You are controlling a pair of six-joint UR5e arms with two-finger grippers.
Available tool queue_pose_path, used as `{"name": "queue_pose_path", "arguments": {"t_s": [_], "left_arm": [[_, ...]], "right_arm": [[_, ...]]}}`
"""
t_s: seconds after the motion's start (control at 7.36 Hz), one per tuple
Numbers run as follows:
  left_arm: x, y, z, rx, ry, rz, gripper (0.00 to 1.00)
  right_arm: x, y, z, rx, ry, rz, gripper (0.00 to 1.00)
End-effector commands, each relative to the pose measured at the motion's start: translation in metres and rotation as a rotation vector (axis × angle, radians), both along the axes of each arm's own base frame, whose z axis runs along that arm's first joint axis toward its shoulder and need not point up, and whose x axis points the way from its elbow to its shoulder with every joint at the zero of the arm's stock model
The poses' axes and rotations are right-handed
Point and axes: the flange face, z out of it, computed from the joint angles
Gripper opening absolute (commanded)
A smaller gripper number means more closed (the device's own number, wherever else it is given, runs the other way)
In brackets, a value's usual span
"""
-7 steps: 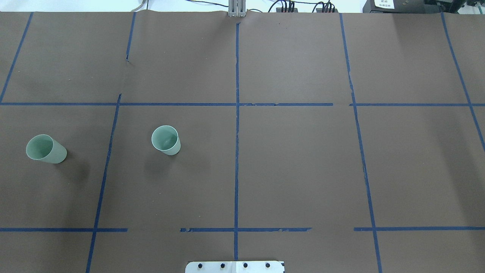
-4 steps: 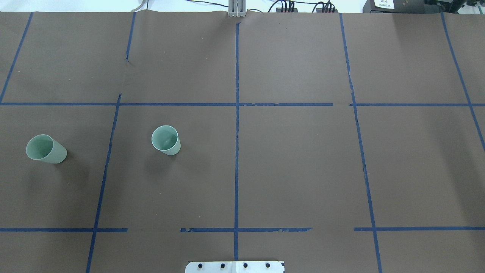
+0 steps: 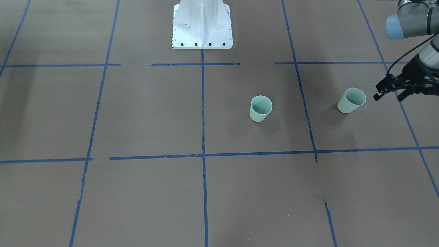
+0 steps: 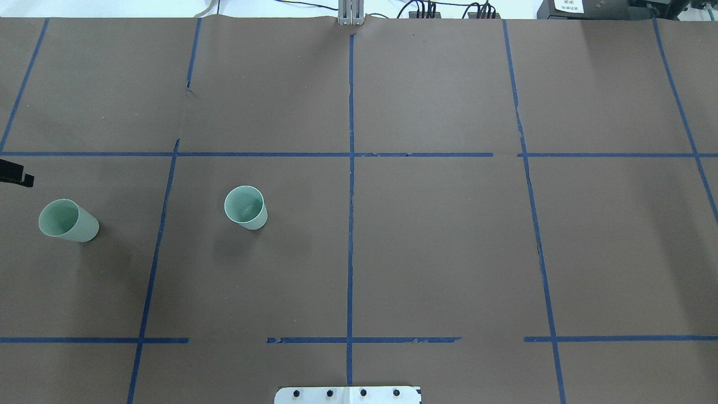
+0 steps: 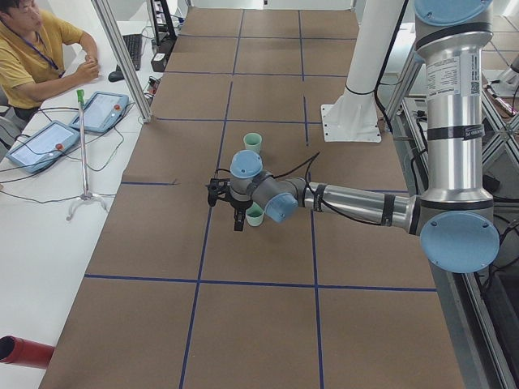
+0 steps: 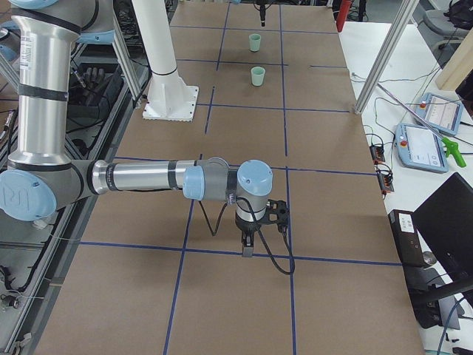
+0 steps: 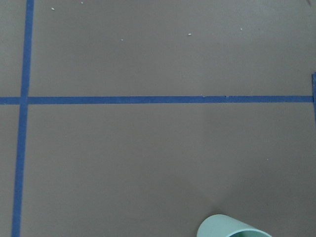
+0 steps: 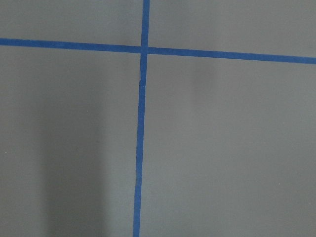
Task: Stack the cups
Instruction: 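Move the left gripper down to the outer pale green cup and grasp it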
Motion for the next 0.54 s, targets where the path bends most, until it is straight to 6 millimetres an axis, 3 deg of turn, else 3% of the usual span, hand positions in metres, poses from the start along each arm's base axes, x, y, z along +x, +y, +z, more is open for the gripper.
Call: {"name": "queue_pose_path", "arguments": {"t_s": [0.0, 0.41], "left_arm": [[0.03, 0.006, 0.004, -0.011, -0.033, -0.019, 1.0], [0.051, 0.016, 0.006, -0.015, -0.038, 0.029, 0.98]], "right_arm": [[0.0, 0.0, 0.0, 0.0, 0.0, 0.001, 1.0], [0.0, 0.0, 0.0, 0.0, 0.0, -0.001, 1.0]]}}
